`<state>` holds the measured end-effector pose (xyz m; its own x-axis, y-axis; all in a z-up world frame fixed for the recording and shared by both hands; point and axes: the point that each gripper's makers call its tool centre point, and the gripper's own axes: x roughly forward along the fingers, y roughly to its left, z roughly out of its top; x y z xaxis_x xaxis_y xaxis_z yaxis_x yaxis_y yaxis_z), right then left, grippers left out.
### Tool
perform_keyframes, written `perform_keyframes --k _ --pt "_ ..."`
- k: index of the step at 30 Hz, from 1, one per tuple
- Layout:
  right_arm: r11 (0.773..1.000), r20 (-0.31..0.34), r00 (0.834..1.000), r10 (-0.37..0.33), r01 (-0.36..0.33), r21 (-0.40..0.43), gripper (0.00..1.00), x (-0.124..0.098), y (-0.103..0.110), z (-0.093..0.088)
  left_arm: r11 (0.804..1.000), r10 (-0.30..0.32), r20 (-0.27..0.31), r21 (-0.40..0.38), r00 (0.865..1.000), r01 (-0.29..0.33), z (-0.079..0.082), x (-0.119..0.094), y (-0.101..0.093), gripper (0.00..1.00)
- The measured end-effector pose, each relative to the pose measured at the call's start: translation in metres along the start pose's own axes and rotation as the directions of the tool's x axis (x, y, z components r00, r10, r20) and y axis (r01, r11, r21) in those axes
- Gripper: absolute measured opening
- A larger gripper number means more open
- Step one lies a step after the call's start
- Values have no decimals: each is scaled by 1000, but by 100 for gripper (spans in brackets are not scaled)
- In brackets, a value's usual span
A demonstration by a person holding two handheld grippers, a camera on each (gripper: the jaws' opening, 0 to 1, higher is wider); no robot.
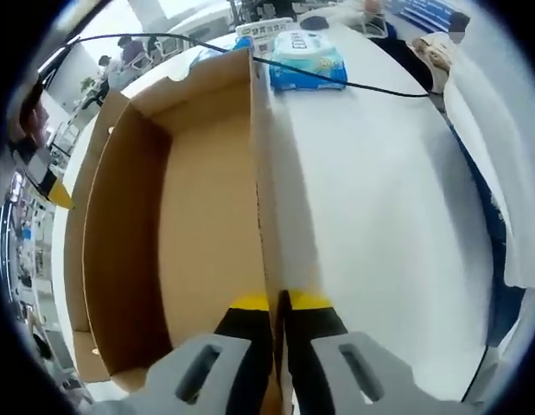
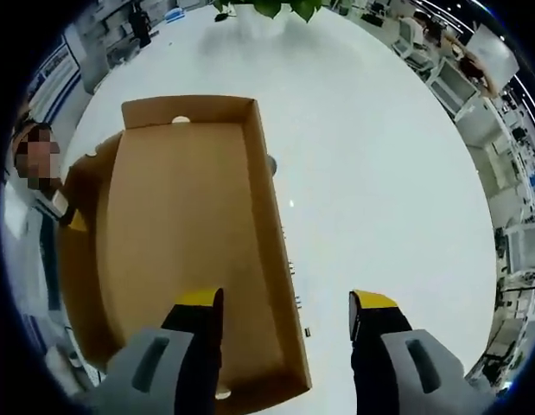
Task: Operate the shoe box by opening the lid, removing the specified soft item, and placing it in the target area until the item is outside and the box remains undamaged.
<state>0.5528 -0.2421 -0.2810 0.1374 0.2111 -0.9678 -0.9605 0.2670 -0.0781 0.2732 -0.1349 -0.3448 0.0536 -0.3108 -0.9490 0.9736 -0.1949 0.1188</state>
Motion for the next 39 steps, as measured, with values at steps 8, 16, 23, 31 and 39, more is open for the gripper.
perform_keyframes --k 8,16,23,31,39 --pt "999 -37 999 28 -27 25 55 6 5 -7 1000 -10 -3 11 1000 10 1 2 -2 2" --pt "999 -49 997 53 -52 14 50 15 3 -9 1000 -9 2 13 1000 9 0 5 -4 2" --pt "997 -53 996 70 -69 20 44 25 -4 -13 1000 -18 15 4 1000 18 -2 6 -3 2" --pt "995 -44 995 90 -92 -43 18 27 5 -8 1000 -23 12 0 1000 23 -3 10 -4 2" --pt "994 -57 993 105 -107 -35 17 26 10 -10 1000 -24 13 -4 1000 24 -4 11 -4 2"
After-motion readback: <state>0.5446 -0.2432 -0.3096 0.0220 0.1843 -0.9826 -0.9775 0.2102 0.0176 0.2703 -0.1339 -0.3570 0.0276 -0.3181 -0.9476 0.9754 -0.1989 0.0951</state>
